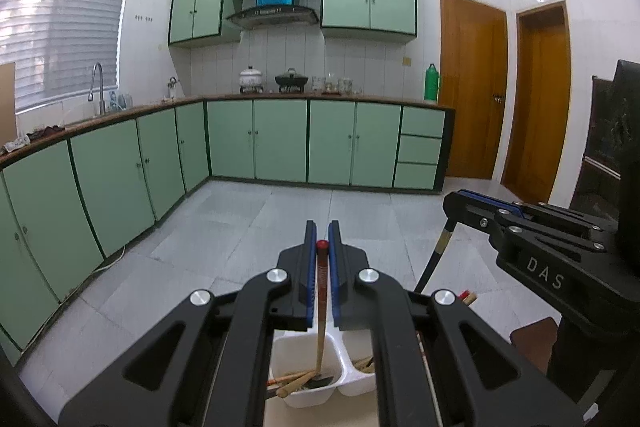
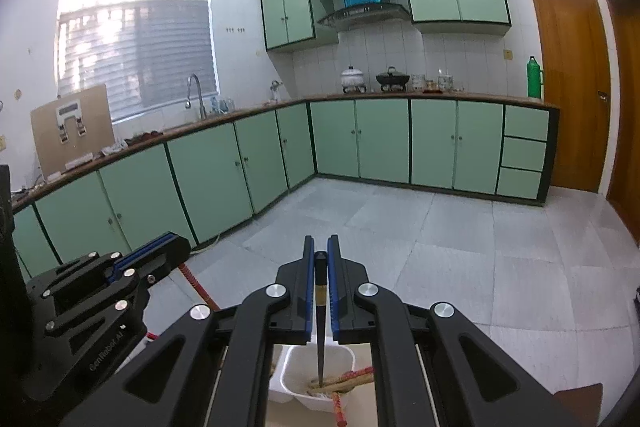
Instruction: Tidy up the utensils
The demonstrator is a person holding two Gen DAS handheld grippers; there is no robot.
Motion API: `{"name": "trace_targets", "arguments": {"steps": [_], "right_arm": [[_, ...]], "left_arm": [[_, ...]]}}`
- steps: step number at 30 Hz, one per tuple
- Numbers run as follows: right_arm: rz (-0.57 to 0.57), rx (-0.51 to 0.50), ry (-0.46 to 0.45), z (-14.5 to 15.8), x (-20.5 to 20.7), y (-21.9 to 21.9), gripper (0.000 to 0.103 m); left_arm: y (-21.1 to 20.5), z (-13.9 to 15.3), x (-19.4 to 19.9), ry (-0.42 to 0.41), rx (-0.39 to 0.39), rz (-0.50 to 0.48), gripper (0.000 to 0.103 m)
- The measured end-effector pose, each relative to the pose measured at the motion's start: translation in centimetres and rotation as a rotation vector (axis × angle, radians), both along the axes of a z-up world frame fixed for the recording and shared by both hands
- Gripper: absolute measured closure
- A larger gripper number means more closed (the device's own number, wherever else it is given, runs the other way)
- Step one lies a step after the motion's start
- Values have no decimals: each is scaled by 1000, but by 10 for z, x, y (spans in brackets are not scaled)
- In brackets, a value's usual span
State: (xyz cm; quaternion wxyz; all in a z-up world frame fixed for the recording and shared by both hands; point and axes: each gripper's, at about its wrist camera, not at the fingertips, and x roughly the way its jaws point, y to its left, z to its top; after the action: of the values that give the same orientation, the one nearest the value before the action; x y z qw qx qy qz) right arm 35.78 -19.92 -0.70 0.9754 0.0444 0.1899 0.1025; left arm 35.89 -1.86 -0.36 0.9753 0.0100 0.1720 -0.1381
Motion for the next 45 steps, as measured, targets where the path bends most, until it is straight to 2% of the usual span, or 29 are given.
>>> {"name": "trace_targets", "arguments": {"steps": [8,10,11,13,15,19,21,27,33,38,45], "right_arm": [[9,-21,95,-32,13,3,96],[-8,-31,93,-36,10,1,91],[-17,-34,93,-36,8,0,86],[-42,-27,88,-35,3,-8,79],[-64,-28,83,-34,-3,-15,73],[-96,-28,70,-31,-21,-26,59],[-111,-26,64,-30,-34,-32,48],[-121,-17,59,-35,-76,-38,28],[-102,-43,58,-46,-122,-30,8],[-70,-33,68,-54,-161,-21,6],[-57,3,62,-48,-196,-18,6]], "left_arm": [[8,-25,16,90,14,8,97],[13,-26,14,91,11,9,97],[15,-25,11,88,5,7,96],[21,-20,2,72,-6,8,88],[26,-16,-4,62,-16,16,74],[35,-10,-25,54,-33,37,65],[39,-10,-37,44,-40,45,55],[45,-15,-82,37,-30,64,32],[53,-27,-126,63,-34,59,18],[56,-34,-164,73,-25,65,13],[56,-35,-205,72,-20,73,9]]}}
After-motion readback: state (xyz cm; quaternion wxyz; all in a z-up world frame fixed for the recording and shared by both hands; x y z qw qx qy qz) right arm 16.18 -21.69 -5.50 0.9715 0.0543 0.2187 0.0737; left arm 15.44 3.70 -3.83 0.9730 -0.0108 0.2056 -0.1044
